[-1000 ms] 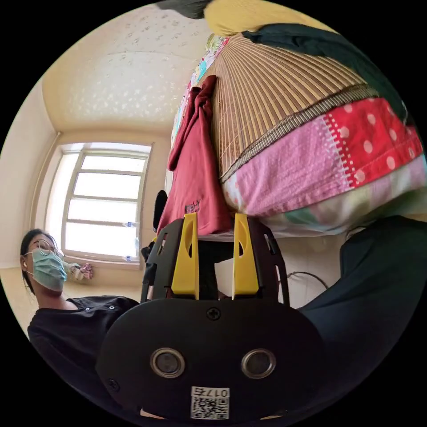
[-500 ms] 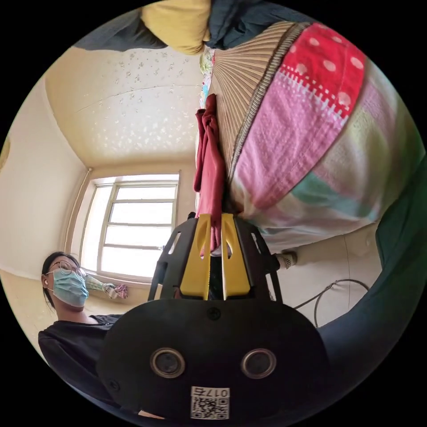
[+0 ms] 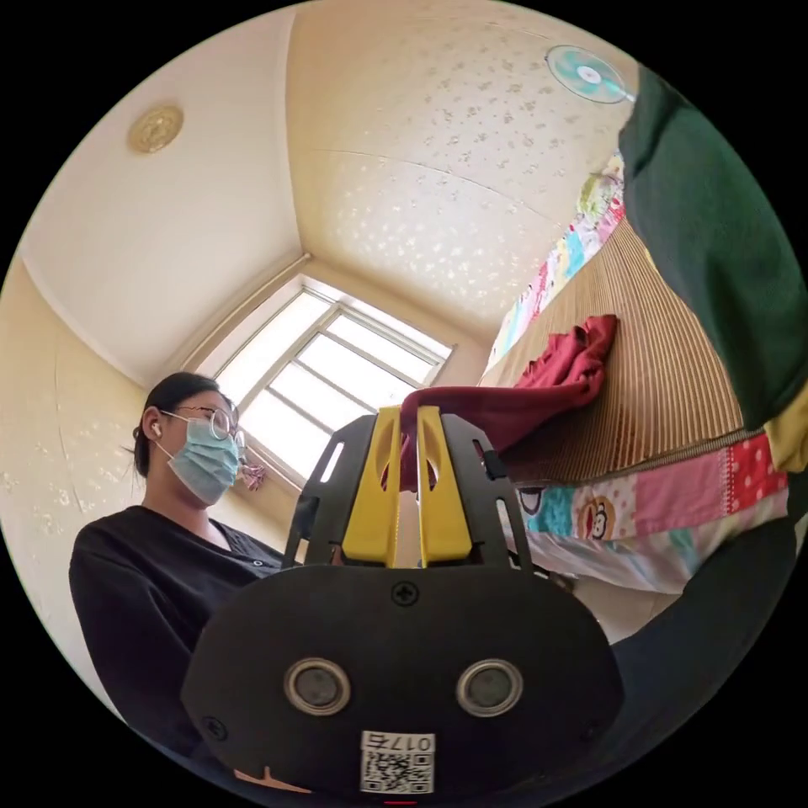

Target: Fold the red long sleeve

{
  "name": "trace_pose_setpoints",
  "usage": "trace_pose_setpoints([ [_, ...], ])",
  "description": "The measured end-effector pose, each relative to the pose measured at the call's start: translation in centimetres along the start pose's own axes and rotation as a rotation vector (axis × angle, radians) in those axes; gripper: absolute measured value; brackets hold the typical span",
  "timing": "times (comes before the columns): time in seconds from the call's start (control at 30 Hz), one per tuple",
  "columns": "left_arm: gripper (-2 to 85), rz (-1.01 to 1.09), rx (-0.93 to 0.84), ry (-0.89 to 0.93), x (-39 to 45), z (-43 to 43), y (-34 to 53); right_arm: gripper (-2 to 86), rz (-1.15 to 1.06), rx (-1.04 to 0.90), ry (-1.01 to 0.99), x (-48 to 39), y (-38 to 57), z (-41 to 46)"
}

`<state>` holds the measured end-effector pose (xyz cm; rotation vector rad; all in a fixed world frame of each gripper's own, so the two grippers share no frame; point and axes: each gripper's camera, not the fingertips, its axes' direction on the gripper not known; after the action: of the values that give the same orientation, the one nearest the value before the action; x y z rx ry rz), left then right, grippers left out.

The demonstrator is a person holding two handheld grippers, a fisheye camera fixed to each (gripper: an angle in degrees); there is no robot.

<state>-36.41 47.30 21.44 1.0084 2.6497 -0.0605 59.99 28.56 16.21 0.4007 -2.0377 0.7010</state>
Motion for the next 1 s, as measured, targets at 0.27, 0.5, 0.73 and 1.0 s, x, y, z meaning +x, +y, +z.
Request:
trace_pose_setpoints([
  [0.27,4.9,0.045,-0.036,0.103,1.5,2.2,-0.4,3.0,-0.182,-0.002,-0.068,-5.5,-0.6,0.5],
  [0.5,4.9,-0.301,0.124,-0.217,-9.2,2.6,-0.5,3.0,0.103,-0.039,0.415,1.3,-2.7,7.5],
  [0.73,4.8,-0.270,0.172,-0.459,-15.3,8.0,-11.0,3.3,0.037,0.019,0.622,6.1,-9.8,19.4],
  [1.0,5.1,-0.464,0.276,-0.593,-28.8,12.2,-17.0,4.6,-0.079,-0.062,0.869,13.6,-15.6,33.9],
])
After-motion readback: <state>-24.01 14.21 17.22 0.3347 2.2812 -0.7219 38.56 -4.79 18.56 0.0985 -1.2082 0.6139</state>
